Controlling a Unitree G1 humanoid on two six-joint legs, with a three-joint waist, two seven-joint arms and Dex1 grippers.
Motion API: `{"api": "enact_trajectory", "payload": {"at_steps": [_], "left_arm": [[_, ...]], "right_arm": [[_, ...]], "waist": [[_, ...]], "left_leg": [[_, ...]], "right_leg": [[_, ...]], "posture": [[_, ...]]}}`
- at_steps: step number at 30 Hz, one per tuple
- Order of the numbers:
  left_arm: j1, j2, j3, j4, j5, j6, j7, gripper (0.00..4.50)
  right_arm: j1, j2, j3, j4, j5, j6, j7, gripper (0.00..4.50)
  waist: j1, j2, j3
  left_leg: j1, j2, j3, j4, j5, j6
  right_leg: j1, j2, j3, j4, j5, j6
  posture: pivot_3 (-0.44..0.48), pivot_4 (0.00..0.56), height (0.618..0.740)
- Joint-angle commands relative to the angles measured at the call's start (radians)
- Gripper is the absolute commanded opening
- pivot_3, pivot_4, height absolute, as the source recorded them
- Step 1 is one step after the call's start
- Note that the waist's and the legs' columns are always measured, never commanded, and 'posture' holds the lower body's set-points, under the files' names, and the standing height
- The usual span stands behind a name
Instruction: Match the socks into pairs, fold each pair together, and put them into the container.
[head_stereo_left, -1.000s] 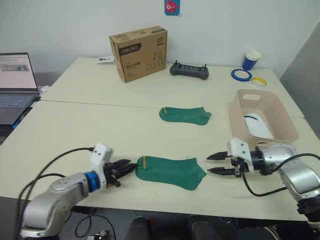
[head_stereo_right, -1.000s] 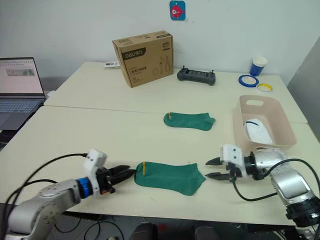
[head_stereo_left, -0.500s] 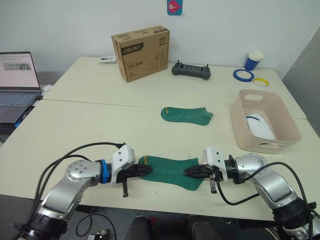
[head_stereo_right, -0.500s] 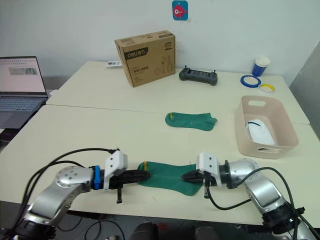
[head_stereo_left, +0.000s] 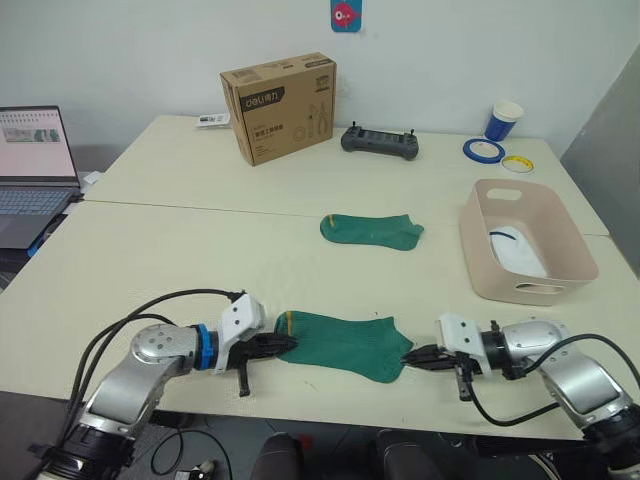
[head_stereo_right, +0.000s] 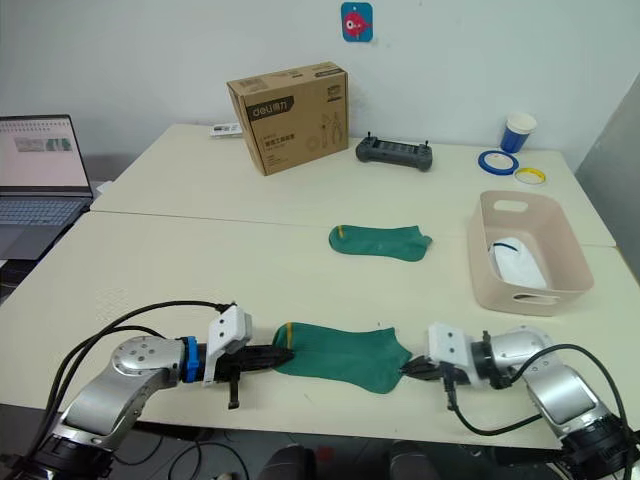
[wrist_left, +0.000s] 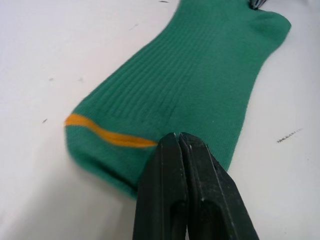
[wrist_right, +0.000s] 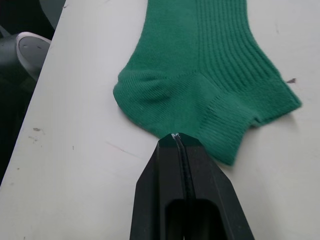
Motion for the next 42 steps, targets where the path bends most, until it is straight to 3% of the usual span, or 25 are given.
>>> {"api": "enact_trajectory", "payload": {"at_steps": [1, 4, 8, 13, 18, 23, 28, 34, 38, 42], "left_arm": [[-0.042, -0.006, 0.035, -0.054, -0.053, 0.032, -0.004, 0.05], [-0.097, -0.043, 0.021, -0.044, -0.061, 0.045, 0.014, 0.05], [-0.145, -0.081, -0.045, 0.03, 0.017, 0.003, 0.023, 0.05], [-0.173, -0.101, -0.084, 0.102, 0.077, -0.019, 0.034, 0.05], [-0.158, -0.068, -0.091, 0.123, 0.128, -0.031, 0.025, 0.05], [-0.15, -0.068, -0.061, 0.103, 0.104, -0.013, 0.042, 0.05], [-0.132, -0.107, 0.033, 0.039, 0.0, 0.018, 0.077, 0.05], [-0.115, -0.191, 0.205, 0.075, -0.019, -0.054, 0.257, 0.05], [-0.049, -0.273, 0.277, 0.113, 0.01, -0.132, 0.38, 0.97], [-0.012, -0.295, 0.279, 0.085, 0.014, -0.138, 0.418, 2.24]], "right_arm": [[-0.038, 0.034, -0.041, -0.077, 0.08, 0.052, -0.009, 0.0], [-0.097, 0.14, -0.036, -0.083, 0.132, 0.111, -0.067, 0.0], [-0.139, 0.221, 0.028, 0.031, 0.02, 0.055, -0.124, 0.0], [-0.156, 0.228, 0.079, 0.164, -0.085, -0.051, -0.132, 0.0], [-0.132, 0.153, 0.057, 0.219, -0.13, -0.119, -0.114, 0.0], [-0.104, 0.115, -0.003, 0.172, -0.083, -0.091, -0.112, 0.0], [-0.05, 0.148, -0.119, 0.021, 0.059, 0.049, -0.171, 0.0], [0.0, 0.246, -0.234, -0.046, 0.02, 0.07, -0.427, 0.0], [0.035, 0.354, -0.288, 0.006, -0.061, 0.005, -0.642, 0.97], [0.033, 0.376, -0.256, 0.018, -0.104, -0.019, -0.672, 2.36]], "waist": [[0.0, 0.0, 0.0], [-0.002, 0.0, 0.0], [0.0, 0.0, 0.0], [0.002, 0.0, 0.0], [0.002, 0.0, 0.0], [0.002, 0.0, 0.0], [0.001, 0.0, 0.0], [0.001, 0.0, 0.0], [0.0, 0.0, 0.0], [0.0, 0.0, 0.0]], "left_leg": [[0.0, 0.0, 0.0, 0.0, 0.0, 0.0], [0.0, 0.0, -0.001, 0.0, 0.0, 0.0], [0.0, 0.0, -0.001, 0.0, 0.0, 0.0], [-0.002, -0.001, -0.001, 0.0, 0.0, 0.0], [-0.001, 0.0, -0.002, -0.001, 0.0, 0.0], [-0.001, -0.001, -0.001, 0.001, 0.0, 0.0], [-0.001, 0.0, -0.001, 0.0, 0.0, 0.0], [-0.001, 0.0, -0.002, 0.0, 0.0, 0.0], [-0.001, 0.0, -0.001, 0.0, 0.0, 0.0], [-0.002, -0.001, 0.0, 0.0, 0.0, 0.0]], "right_leg": [[0.0, 0.0, 0.0, 0.0, 0.0, 0.0], [0.0, 0.001, 0.0, 0.0, 0.002, 0.004], [0.0, 0.002, 0.0, 0.0, 0.003, 0.006], [-0.001, 0.002, 0.0, 0.0, 0.003, 0.005], [0.0, 0.002, 0.0, 0.0, 0.003, 0.005], [0.001, 0.001, 0.0, 0.0, 0.002, 0.005], [0.0, 0.001, 0.0, 0.0, 0.004, 0.007], [0.0, 0.002, 0.0, 0.0, 0.004, 0.007], [0.0, 0.001, 0.0, 0.0, 0.004, 0.007], [0.0, 0.001, 0.001, 0.0, 0.005, 0.007]], "posture": [[0.0, 0.15, 0.74], [0.0, 0.15, 0.74], [0.0, 0.15, 0.74], [0.0, 0.15, 0.74], [0.0, 0.15, 0.74], [0.0, 0.15, 0.74], [0.0, 0.15, 0.74], [0.0, 0.15, 0.74], [0.0, 0.15, 0.74], [0.0, 0.15, 0.74]]}}
